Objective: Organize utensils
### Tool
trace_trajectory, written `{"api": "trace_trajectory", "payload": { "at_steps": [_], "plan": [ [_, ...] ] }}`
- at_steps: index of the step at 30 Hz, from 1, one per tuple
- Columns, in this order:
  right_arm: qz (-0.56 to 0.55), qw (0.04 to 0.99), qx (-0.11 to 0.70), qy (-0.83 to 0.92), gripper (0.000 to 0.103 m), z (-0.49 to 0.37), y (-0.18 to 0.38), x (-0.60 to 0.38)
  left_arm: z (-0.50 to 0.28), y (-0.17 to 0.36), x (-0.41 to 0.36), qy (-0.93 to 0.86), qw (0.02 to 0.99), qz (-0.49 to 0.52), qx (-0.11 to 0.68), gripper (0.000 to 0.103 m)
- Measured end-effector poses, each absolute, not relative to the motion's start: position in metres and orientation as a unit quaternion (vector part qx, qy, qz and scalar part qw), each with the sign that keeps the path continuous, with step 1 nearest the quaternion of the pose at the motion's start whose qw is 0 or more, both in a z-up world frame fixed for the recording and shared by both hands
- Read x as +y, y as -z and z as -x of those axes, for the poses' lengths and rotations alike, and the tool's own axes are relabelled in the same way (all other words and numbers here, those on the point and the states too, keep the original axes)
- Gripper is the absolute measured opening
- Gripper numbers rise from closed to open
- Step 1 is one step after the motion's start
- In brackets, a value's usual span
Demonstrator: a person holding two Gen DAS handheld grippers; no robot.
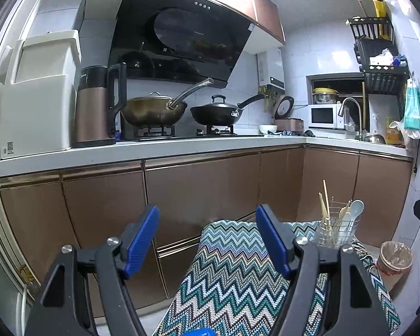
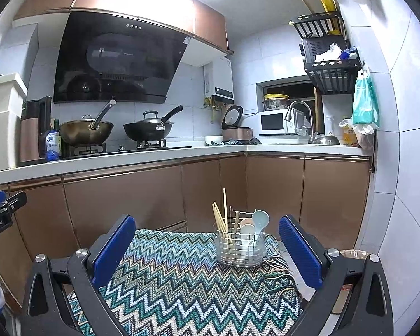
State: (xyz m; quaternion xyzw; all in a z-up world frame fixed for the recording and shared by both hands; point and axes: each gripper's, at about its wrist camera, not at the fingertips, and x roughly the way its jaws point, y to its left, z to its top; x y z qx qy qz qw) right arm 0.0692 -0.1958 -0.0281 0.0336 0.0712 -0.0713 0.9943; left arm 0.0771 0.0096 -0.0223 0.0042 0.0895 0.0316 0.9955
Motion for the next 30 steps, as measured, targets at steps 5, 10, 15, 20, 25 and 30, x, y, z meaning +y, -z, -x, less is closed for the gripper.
{"api": "trace_trajectory", "payload": {
  "at_steps": [5, 10, 15, 20, 25, 30],
  "plan": [
    [-0.036, 0.993, 0.079, 0.075, 0.103, -0.073, 0.033, -0.198, -0.084, 0.027, 0.008, -0.030, 0.995, -0.009, 0.098, 0.070],
    [-0.040, 0.992, 0.087, 0.080, 0.103, -0.078, 0.039, -0.203, -0.090, 0.033, 0.003, -0.026, 0.994, -0.014, 0.106, 0.070],
    [-0.042, 0.991, 0.093, 0.083, 0.103, -0.080, 0.044, -0.208, -0.096, 0.037, -0.003, -0.022, 0.993, -0.018, 0.111, 0.070],
    [-0.045, 0.990, 0.097, 0.087, 0.103, -0.081, 0.048, -0.214, -0.097, 0.039, -0.010, -0.015, 0.993, -0.020, 0.111, 0.070],
    [-0.045, 0.990, 0.095, 0.093, 0.103, -0.079, 0.048, -0.217, -0.096, 0.040, -0.016, -0.006, 0.994, -0.024, 0.111, 0.070],
    [-0.038, 0.990, 0.090, 0.104, 0.103, -0.076, 0.046, -0.218, -0.095, 0.040, -0.019, 0.001, 0.994, -0.026, 0.109, 0.070]
  ]
}}
